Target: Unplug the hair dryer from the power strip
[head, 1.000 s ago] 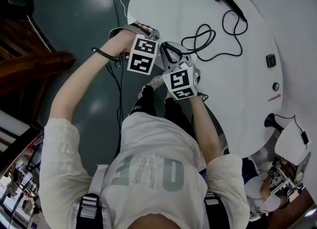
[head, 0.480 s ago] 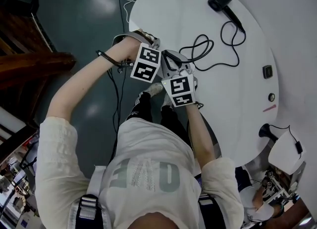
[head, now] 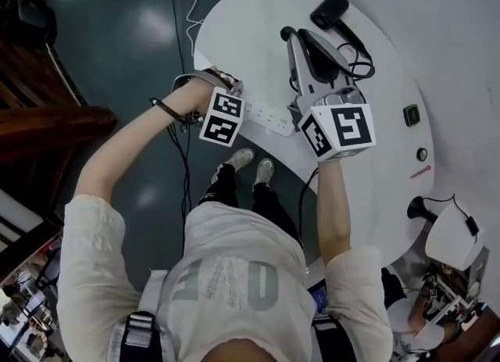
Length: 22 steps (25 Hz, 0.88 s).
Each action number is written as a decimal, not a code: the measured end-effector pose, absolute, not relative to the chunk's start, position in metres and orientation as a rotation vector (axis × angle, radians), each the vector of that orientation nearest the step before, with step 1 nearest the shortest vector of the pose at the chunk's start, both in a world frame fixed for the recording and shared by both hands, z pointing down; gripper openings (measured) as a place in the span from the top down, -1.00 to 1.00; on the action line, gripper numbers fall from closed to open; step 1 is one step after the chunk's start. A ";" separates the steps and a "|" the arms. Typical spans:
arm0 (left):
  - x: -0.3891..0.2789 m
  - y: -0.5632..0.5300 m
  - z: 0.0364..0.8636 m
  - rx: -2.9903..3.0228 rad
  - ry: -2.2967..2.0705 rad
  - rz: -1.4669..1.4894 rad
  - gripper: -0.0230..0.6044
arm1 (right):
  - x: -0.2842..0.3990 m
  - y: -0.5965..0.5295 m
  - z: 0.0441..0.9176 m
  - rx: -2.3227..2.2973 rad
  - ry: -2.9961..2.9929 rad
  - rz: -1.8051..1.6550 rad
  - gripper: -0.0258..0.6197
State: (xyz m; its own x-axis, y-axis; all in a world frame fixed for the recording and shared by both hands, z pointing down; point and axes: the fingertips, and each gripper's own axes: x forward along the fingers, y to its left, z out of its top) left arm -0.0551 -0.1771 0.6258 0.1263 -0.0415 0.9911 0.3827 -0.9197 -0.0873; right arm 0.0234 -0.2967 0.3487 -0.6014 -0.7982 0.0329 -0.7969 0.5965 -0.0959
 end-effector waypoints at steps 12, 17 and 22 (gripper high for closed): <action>-0.056 -0.180 0.628 -2.078 -0.351 -1.902 0.13 | 0.024 -0.275 0.379 -1.329 2.839 -0.460 0.77; -0.056 -0.180 0.632 -2.091 -0.388 -1.948 0.12 | 0.042 -0.253 0.440 -1.326 2.756 -0.854 0.77; -0.054 -0.179 0.633 -2.105 -0.397 -1.946 0.12 | 0.089 -0.230 0.482 -1.355 2.541 -1.147 0.76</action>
State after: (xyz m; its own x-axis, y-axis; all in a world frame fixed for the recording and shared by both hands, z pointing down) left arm -0.0542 -0.1792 0.6333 0.0727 0.0315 0.9969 0.3611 -0.9325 0.0031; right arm 0.0893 -0.2297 0.4819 -0.6170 -0.7319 0.2892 -0.7010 0.3441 -0.6247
